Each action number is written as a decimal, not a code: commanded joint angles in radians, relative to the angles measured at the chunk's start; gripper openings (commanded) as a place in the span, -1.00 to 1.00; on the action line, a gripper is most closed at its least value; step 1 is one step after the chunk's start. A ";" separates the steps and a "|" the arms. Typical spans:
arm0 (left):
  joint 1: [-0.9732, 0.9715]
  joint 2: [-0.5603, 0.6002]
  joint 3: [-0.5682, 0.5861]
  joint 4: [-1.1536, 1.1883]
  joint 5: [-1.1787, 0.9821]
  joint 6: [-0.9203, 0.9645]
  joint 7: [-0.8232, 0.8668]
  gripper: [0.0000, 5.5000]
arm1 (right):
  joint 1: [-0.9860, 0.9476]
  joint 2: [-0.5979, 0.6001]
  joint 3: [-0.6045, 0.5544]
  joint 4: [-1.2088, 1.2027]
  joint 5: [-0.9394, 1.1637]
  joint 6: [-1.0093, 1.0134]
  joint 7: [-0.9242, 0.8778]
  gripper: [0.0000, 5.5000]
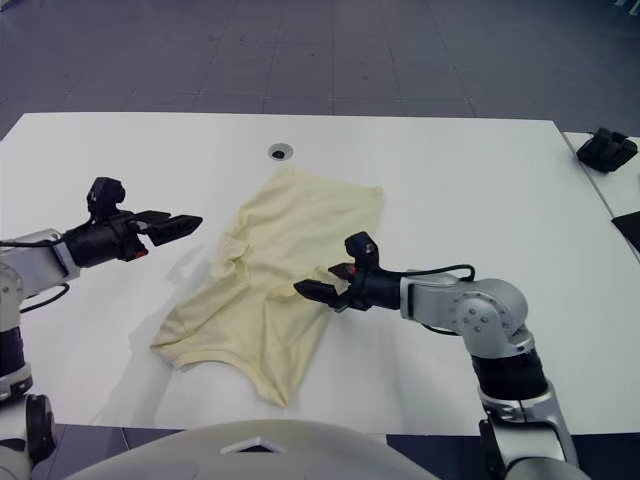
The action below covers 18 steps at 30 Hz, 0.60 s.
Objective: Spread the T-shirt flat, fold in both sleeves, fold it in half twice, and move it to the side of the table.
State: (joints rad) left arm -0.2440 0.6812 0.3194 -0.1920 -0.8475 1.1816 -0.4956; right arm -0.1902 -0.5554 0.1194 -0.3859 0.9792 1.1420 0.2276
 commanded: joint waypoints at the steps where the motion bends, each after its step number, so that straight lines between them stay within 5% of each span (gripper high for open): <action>1: 0.004 0.012 0.007 0.003 0.013 -0.002 -0.004 0.96 | 0.071 -0.233 0.214 -0.257 -0.394 -0.299 0.128 0.96; 6: 0.006 0.001 0.008 0.004 0.022 -0.004 0.013 0.96 | 0.117 -0.335 0.387 -0.306 -0.707 -0.569 0.252 0.96; 18: -0.031 -0.009 -0.012 0.044 0.070 -0.035 0.033 0.96 | 0.059 -0.148 0.458 -0.091 -0.904 -0.741 0.387 0.96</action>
State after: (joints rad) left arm -0.2558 0.6759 0.3212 -0.1602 -0.7946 1.1520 -0.4649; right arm -0.1328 -0.7149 0.5588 -0.4843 0.0961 0.3949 0.5827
